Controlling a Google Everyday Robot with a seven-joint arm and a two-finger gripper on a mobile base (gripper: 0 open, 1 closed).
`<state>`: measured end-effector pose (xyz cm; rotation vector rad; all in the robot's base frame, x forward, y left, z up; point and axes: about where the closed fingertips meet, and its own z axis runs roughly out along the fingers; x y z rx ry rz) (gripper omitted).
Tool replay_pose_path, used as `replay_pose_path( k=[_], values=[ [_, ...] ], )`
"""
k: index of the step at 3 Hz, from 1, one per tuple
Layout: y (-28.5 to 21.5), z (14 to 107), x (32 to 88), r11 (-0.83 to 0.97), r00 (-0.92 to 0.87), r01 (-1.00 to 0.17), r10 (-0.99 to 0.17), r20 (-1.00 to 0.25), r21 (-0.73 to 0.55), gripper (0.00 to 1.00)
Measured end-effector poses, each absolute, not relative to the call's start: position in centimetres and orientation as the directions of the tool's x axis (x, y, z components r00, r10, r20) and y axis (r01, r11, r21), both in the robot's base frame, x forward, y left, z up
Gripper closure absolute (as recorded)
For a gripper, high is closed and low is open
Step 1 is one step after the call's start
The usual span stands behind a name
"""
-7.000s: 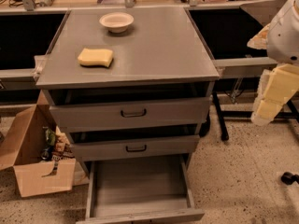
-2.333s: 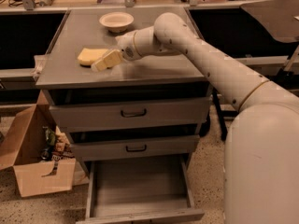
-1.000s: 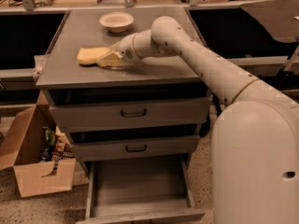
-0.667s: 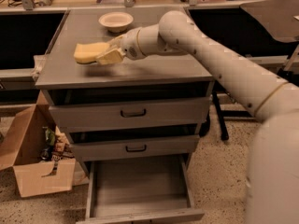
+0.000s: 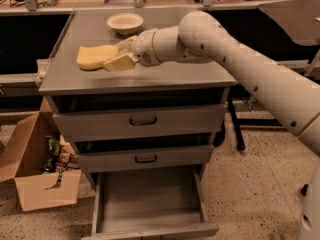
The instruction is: Place sponge into bottom drawer
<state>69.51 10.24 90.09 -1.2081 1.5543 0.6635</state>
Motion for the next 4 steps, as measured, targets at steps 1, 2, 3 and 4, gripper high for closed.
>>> replay_pose_path(
  k=[1,2,3,4],
  values=[
    [10.7,88.8,66.5,0.304,0.039,-0.939,-0.379,-0.925,-0.164,1.0],
    [9.9,88.9,60.2,0.296,0.084,-0.931,-0.393,-0.916,-0.213,1.0],
    [9.0,87.9,55.1,0.346,0.057,-0.916,-0.389,-0.92,-0.203,1.0],
    [7.3,84.0,52.6,0.357,-0.001,-0.92,-0.42,-0.907,-0.164,1.0]
  ],
)
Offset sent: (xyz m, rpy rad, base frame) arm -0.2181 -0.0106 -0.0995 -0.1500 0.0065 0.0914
